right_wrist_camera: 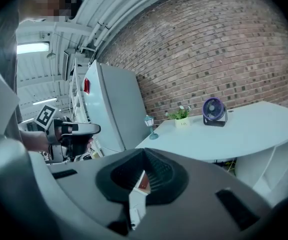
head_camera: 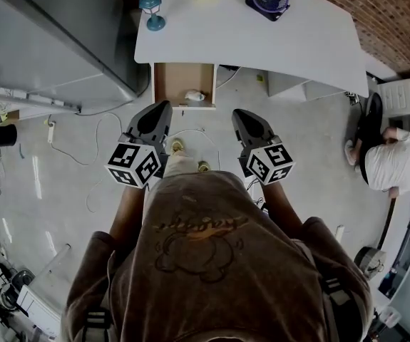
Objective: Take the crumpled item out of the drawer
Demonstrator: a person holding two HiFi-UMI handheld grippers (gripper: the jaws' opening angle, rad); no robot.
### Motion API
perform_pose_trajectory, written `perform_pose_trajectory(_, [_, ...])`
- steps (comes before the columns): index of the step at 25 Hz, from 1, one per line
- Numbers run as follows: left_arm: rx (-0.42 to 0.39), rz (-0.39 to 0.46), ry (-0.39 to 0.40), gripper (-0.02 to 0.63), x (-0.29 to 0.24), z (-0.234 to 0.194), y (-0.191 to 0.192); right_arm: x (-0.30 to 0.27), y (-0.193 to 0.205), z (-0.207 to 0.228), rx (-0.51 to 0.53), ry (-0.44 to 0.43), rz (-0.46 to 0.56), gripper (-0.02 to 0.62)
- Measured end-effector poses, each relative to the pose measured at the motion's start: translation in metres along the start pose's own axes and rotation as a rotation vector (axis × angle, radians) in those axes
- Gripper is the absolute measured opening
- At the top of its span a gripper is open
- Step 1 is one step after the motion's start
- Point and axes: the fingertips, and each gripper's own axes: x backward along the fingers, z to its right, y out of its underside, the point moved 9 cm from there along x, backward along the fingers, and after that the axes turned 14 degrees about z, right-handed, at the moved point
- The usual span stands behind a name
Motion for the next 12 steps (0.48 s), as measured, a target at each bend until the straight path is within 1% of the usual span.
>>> perform_pose_trajectory(6, [0.027,-0.036,0.049,0.006,-0.025,-0.035,0.0,-0.031,0.003,0.0,-0.009,0.054,-0.005,-0.003])
perform_pose_trajectory(12, [0.037,-0.104,0.106,0.006,-0.053,-0.064,0.012,-0.05,0.014,0.006,-0.032,0.12,-0.011,-0.003])
